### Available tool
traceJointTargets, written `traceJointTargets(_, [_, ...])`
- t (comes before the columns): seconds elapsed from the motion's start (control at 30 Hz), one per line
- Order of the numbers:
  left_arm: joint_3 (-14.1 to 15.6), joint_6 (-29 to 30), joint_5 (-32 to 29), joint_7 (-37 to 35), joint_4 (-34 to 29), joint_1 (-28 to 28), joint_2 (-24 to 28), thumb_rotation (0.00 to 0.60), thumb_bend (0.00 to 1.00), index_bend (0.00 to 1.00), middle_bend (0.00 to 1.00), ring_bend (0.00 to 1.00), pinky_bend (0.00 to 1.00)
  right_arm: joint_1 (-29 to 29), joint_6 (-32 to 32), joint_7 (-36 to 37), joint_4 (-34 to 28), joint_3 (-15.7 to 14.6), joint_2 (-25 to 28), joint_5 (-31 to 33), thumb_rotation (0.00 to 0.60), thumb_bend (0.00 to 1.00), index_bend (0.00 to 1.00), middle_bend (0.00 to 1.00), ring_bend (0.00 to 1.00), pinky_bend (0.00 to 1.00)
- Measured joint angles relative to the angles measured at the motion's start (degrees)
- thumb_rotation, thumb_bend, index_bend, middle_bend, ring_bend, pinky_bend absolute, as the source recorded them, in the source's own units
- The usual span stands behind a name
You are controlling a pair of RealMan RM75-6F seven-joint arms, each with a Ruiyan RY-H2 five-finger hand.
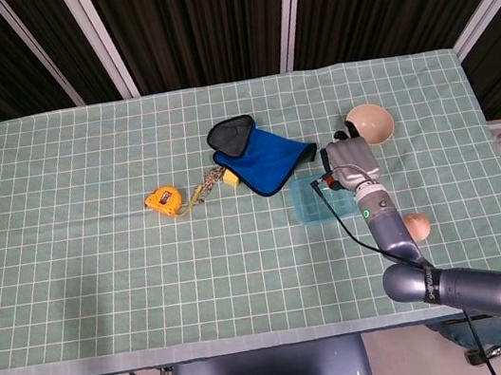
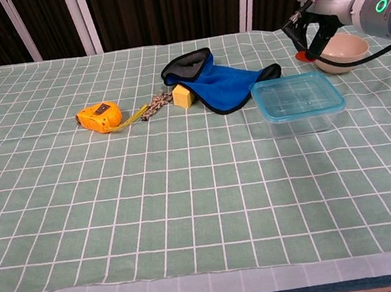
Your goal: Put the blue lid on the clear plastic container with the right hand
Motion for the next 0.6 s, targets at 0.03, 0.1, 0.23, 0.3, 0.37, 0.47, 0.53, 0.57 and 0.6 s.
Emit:
traceJointTargets(0.03, [0.0,-0.1,-0.1,0.0,0.0,0.0,0.0,0.6,0.52,0.15,0.0,0.0,0.0,0.1,-0.3,-0.1,0.9,0.0,-0.4,0.1,0.6,0.44,0.66,0.53,0.23,0.0])
traceJointTargets(0.1, [0.0,-0.2,-0.2,-0.1,0.0,0.0,0.0,0.6,0.52,0.15,0.0,0.0,0.0,0.4,-1.2,-0.3,3.3,-0.1,-1.4,0.4,0.6,0.45,0.66,0.53,0.23,0.0])
traceJointTargets(0.23, [0.0,-0.2,-0.2,0.1,0.0,-0.1,0.0,0.6,0.52,0.15,0.0,0.0,0.0,0.6,-3.0,-0.3,7.8,0.0,-3.3,0.8,0.6,0.46,0.66,0.53,0.23,0.0])
traceJointTargets(0.3, [0.0,-0.2,-0.3,0.1,0.0,-0.1,-0.1,0.6,0.52,0.15,0.0,0.0,0.0,0.6,-3.9,-0.2,9.7,-0.1,-4.2,0.9,0.6,0.46,0.66,0.53,0.23,0.0])
traceJointTargets(0.37, [-0.1,-0.3,-0.4,0.2,0.0,-0.1,-0.1,0.6,0.52,0.15,0.0,0.0,0.0,0.6,-4.5,-0.1,11.0,-0.2,-4.9,0.8,0.6,0.46,0.66,0.53,0.23,0.0])
traceJointTargets(0.47, [-0.1,-0.5,-0.6,0.1,-0.2,-0.2,0.0,0.6,0.52,0.15,0.0,0.0,0.0,0.5,-5.5,-0.2,12.6,-0.2,-5.8,0.7,0.6,0.46,0.67,0.54,0.23,0.0])
traceJointTargets(0.53, [-0.1,-0.6,-0.6,0.2,-0.2,-0.2,0.0,0.6,0.52,0.15,0.0,0.0,0.0,0.5,-5.6,-0.4,13.2,-0.1,-6.3,0.6,0.6,0.46,0.68,0.55,0.24,0.0])
traceJointTargets(0.57, [-0.1,-0.6,-0.6,0.2,-0.2,-0.2,0.0,0.6,0.52,0.15,0.0,0.0,0.0,0.4,-5.5,-0.5,13.4,-0.1,-6.4,0.5,0.6,0.46,0.69,0.56,0.26,0.0])
traceJointTargets(0.6, [-0.1,-0.6,-0.6,0.2,-0.2,-0.2,0.0,0.6,0.52,0.15,0.0,0.0,0.0,0.4,-5.3,-0.5,13.5,0.0,-6.5,0.2,0.6,0.47,0.7,0.57,0.27,0.0])
